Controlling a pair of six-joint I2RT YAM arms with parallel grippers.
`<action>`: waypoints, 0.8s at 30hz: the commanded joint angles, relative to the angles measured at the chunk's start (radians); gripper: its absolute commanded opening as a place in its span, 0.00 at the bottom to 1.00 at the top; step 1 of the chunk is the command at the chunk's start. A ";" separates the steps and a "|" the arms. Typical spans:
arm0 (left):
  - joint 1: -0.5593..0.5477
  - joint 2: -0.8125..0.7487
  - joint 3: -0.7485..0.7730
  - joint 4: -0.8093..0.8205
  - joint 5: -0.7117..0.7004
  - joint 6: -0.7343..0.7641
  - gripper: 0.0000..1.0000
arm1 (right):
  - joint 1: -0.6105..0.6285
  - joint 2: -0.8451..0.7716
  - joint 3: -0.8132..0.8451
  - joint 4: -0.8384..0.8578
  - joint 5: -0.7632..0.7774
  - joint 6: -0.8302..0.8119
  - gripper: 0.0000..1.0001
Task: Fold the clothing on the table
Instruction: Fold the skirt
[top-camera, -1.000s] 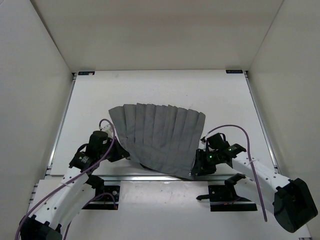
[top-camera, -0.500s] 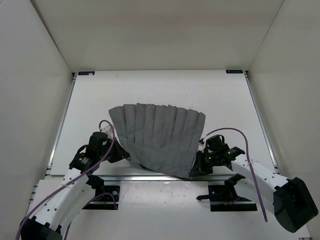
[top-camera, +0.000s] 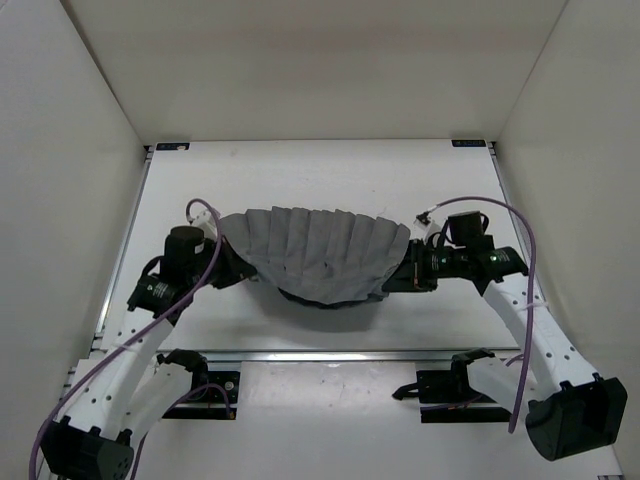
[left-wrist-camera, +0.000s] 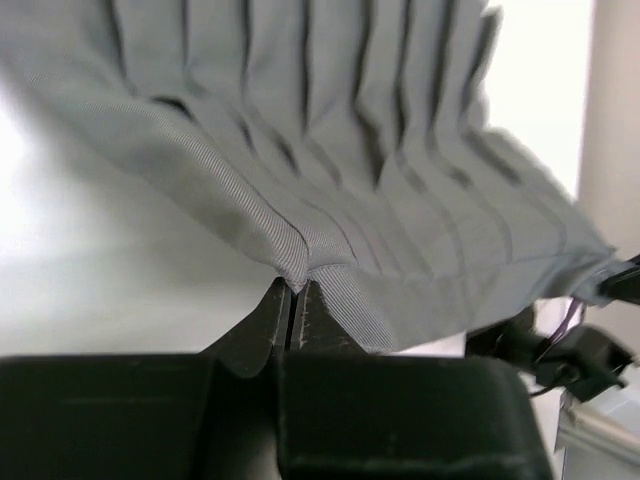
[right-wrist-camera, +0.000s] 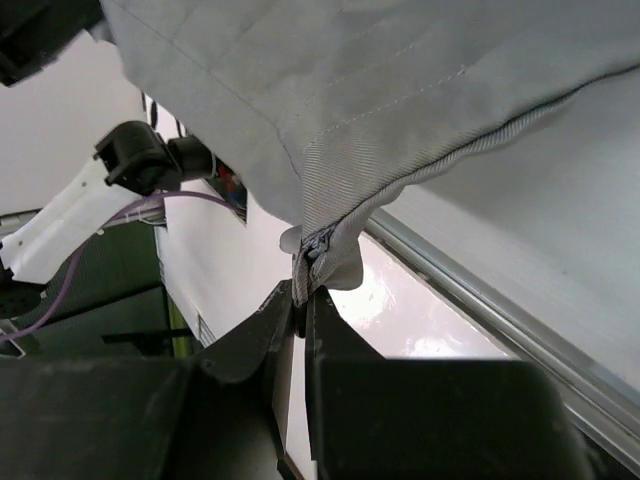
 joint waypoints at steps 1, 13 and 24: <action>0.018 0.057 0.125 0.053 0.007 0.033 0.00 | -0.022 0.061 0.115 -0.014 -0.060 -0.045 0.00; 0.049 0.072 0.168 0.061 -0.046 0.036 0.02 | -0.113 0.098 0.209 -0.028 0.018 -0.092 0.00; 0.156 0.306 0.130 0.396 -0.013 -0.048 0.05 | -0.202 0.374 0.310 0.207 -0.045 -0.092 0.00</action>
